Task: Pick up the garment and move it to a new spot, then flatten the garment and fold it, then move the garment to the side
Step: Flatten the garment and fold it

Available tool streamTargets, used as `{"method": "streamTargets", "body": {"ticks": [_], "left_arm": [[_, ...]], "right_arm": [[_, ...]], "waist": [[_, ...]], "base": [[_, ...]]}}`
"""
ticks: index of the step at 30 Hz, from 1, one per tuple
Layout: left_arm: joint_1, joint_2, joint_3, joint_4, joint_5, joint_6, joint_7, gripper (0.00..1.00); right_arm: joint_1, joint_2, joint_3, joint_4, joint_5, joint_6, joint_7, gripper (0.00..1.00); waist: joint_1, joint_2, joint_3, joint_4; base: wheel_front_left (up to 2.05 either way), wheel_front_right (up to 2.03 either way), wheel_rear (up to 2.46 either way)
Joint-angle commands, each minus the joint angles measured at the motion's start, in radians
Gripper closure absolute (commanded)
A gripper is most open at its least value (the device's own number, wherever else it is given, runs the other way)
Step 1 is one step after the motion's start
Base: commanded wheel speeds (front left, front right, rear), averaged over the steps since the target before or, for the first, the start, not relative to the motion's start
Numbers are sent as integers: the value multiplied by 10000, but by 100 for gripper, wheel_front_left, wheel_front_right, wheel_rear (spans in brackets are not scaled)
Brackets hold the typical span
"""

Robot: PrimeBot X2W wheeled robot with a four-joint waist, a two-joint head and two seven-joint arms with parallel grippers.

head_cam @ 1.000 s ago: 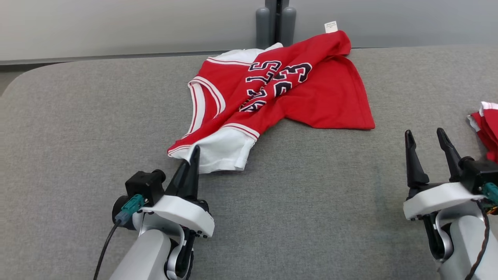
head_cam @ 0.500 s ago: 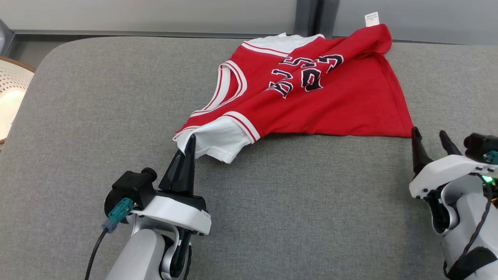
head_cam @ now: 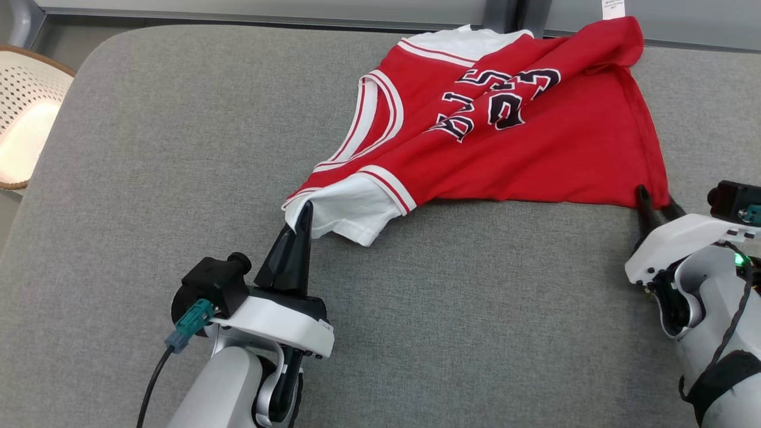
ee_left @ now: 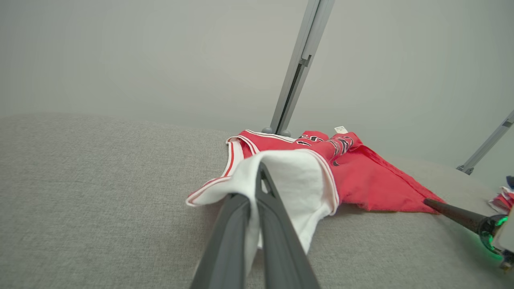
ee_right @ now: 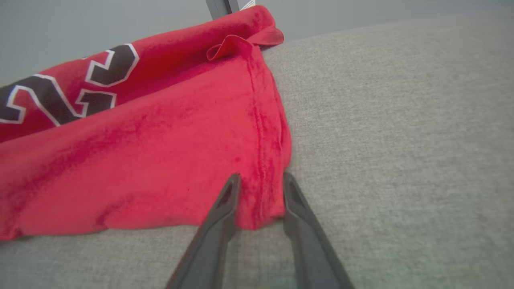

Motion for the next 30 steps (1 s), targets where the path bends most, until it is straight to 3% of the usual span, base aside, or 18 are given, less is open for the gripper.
{"method": "streamTargets", "body": {"ticks": [1, 10, 19, 23, 30], "left_arm": [[-160, 40, 32, -7, -49, 30, -43, 100], [-21, 43, 402, -29, -128, -57, -45, 100], [-591, 40, 1330, -666, -412, -596, -44, 100], [-1232, 67, 1666, -1406, -989, -660, 185, 100], [-1618, 37, 2127, -3361, -2255, -119, 1090, 100]], "right_arm": [[42, 17, 196, 14, 246, -4, 95, 100], [193, -322, 1443, -861, 1397, -4, -967, 100], [220, -1052, 2537, -3356, 2784, -4, -1825, 100], [408, -1490, 2422, -4922, 3059, -4, -2040, 100], [811, -1476, 1636, -7193, 3547, -4, -1232, 100]], "waist": [[0, 0, -21, -6], [0, 0, -658, -349], [0, 0, -1984, -883], [0, 0, -2822, -1088], [0, 0, -3315, -1343]], "base": [[0, 0, 0], [0, 0, 0], [0, 0, 0], [0, 0, 0], [0, 0, 0]]}}
